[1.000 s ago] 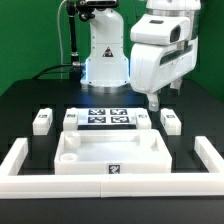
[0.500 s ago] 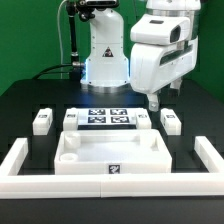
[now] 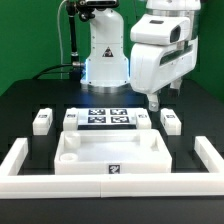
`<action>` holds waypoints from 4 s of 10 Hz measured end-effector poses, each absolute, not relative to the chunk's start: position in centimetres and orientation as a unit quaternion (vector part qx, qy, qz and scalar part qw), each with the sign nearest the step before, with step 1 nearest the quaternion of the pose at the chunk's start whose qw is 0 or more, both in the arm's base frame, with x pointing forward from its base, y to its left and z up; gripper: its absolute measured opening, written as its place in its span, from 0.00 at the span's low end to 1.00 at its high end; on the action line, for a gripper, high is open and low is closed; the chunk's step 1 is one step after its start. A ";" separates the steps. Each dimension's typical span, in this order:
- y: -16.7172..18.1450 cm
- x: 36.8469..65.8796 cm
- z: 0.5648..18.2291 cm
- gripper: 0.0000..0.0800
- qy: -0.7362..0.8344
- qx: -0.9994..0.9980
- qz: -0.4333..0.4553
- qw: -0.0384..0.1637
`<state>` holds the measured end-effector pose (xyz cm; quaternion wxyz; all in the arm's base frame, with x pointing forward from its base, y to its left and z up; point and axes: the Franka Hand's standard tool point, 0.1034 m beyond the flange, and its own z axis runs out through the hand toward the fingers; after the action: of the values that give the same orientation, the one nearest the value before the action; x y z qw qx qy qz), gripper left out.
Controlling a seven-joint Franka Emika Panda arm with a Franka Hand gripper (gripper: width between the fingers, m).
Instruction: Assemble desk
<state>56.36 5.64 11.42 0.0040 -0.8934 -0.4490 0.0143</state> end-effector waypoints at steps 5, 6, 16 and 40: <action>3.0 53.4 10.4 0.81 -0.567 -0.823 0.025 0.011; 3.0 53.4 10.4 0.81 -0.593 -0.804 0.025 0.012; -4.8 49.2 3.1 0.81 -0.703 -0.711 -0.003 0.010; 1.9 51.1 1.6 0.07 -0.677 -0.735 -0.035 0.004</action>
Offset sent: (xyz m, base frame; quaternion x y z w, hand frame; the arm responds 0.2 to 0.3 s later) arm -0.0172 -0.0199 0.0023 0.0719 0.0390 -0.1893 0.9785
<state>51.13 1.94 1.63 0.0043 -0.7347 -0.6775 -0.0346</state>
